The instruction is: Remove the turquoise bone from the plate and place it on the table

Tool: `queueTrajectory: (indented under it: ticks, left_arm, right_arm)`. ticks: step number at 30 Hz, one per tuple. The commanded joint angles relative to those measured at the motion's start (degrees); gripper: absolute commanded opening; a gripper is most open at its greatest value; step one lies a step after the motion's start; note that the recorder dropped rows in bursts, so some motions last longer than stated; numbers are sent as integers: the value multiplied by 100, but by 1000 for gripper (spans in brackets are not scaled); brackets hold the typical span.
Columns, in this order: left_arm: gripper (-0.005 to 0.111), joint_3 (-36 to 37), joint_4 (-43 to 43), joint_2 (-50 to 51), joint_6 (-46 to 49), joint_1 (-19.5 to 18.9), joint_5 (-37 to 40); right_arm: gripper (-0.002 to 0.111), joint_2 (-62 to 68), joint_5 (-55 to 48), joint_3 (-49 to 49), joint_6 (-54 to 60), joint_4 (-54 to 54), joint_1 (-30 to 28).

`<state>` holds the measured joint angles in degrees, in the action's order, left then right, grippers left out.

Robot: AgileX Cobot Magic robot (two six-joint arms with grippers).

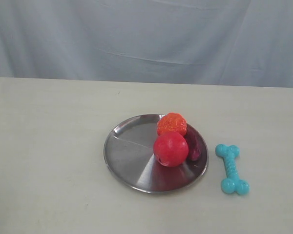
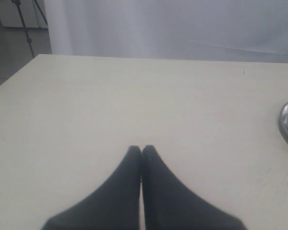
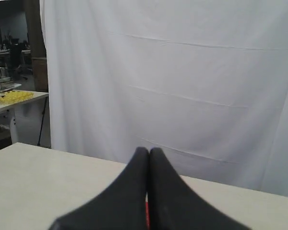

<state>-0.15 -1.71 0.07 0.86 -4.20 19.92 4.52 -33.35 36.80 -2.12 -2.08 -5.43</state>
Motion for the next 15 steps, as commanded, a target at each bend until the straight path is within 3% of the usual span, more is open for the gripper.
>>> queueTrajectory:
  ticks: [1, 15]
  left_arm:
    - [0, 15, -12, -7, -24, -26, -31]
    - [0, 15, -22, -7, -24, -26, -31]
  right_arm:
    - [-1, -452, -187, -534, -67, -63, 7]
    - [-1, -429, -65, -1038, -441, -508, 18]
